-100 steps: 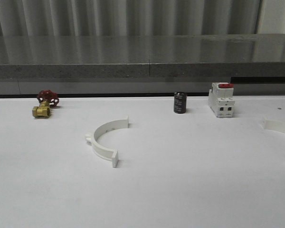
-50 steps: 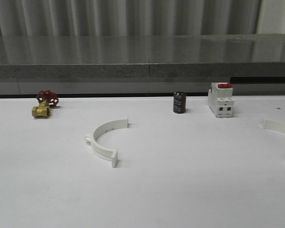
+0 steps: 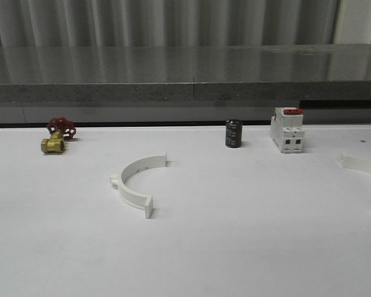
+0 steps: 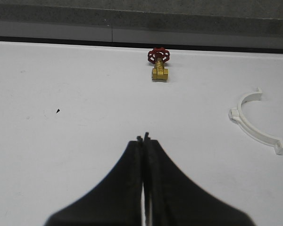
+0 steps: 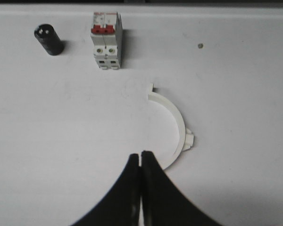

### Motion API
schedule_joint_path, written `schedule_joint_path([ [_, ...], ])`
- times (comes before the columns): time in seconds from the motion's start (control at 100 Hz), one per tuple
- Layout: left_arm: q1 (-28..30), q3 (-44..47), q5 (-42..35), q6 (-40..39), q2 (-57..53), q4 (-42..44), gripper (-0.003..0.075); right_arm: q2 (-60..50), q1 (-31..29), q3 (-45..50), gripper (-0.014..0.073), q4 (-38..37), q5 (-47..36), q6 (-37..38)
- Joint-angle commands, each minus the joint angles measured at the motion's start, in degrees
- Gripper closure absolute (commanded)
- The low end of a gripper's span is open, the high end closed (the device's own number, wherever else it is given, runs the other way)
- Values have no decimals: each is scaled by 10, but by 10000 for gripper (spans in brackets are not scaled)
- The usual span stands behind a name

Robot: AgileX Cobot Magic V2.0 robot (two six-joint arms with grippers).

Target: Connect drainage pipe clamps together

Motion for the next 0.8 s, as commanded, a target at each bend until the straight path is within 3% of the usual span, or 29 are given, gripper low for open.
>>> schedule_joint_path([
  [0.0,1,-15,-41,0,5,-10,740,8,1,-22,489,-2,-15,-6],
  [0.13,1,-15,-41,0,5,-10,740,14,1,-22,183,-2,-1,-6],
  [0.25,1,-15,-41,0,5,-10,740,16,1,-22,15,1,0,-4],
  [0.46,1,-15,-41,0,5,-10,740,29,-8,-23,0,11,12,16],
  [0.79,1,-15,-41,0,5,-10,740,150,-98,-43,0,18,21,5],
])
